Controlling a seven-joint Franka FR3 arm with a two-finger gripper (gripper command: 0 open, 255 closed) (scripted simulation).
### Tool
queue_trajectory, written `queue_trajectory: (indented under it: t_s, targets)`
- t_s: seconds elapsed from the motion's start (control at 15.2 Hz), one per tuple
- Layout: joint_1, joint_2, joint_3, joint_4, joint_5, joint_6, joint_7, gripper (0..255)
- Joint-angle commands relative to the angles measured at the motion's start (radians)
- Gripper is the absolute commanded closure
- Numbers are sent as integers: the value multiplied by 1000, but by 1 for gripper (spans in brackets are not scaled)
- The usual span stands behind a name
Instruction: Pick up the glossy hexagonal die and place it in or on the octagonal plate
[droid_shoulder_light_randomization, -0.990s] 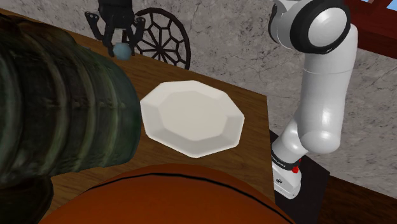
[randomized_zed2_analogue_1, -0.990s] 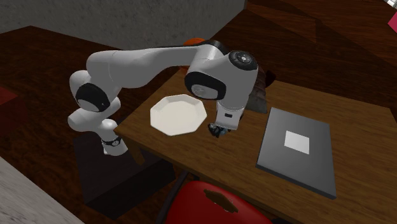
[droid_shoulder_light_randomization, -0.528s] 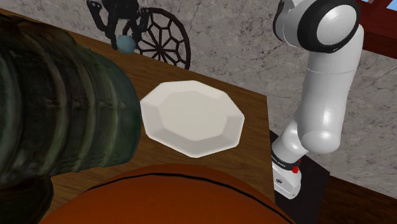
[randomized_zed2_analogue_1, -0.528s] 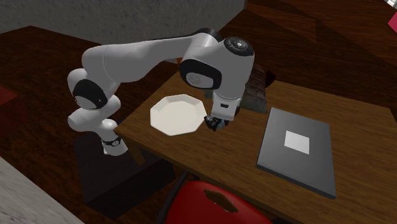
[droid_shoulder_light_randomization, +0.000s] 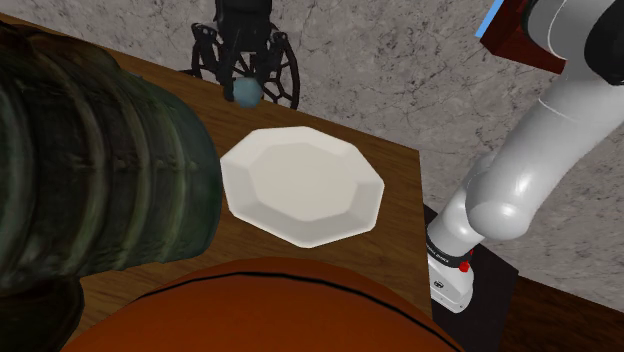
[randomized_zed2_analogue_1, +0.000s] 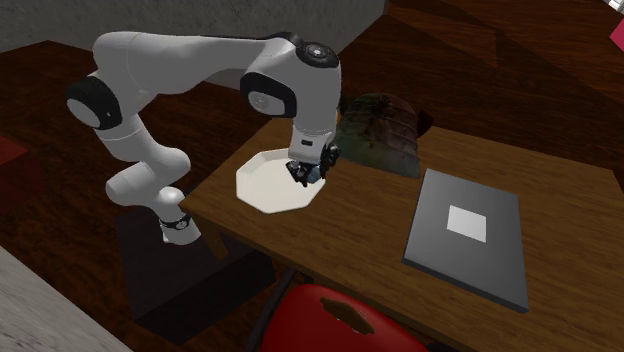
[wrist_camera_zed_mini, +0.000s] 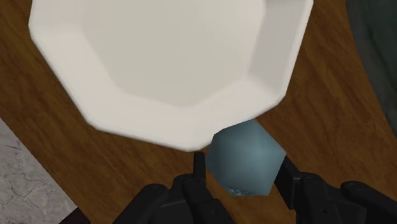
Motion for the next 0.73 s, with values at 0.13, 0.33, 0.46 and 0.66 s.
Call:
queue_trajectory:
  t_s: [0.13,0.33,0.46,0.66]
  targets:
    - [0,-167,-4,-177,73,26,-16,255]
    - [12,-290,-14,-293,124,26,-28,255]
    - [26,-370,-21,-362,155,21,-32,255]
    - [41,-440,-25,-446,182,38,-37,255]
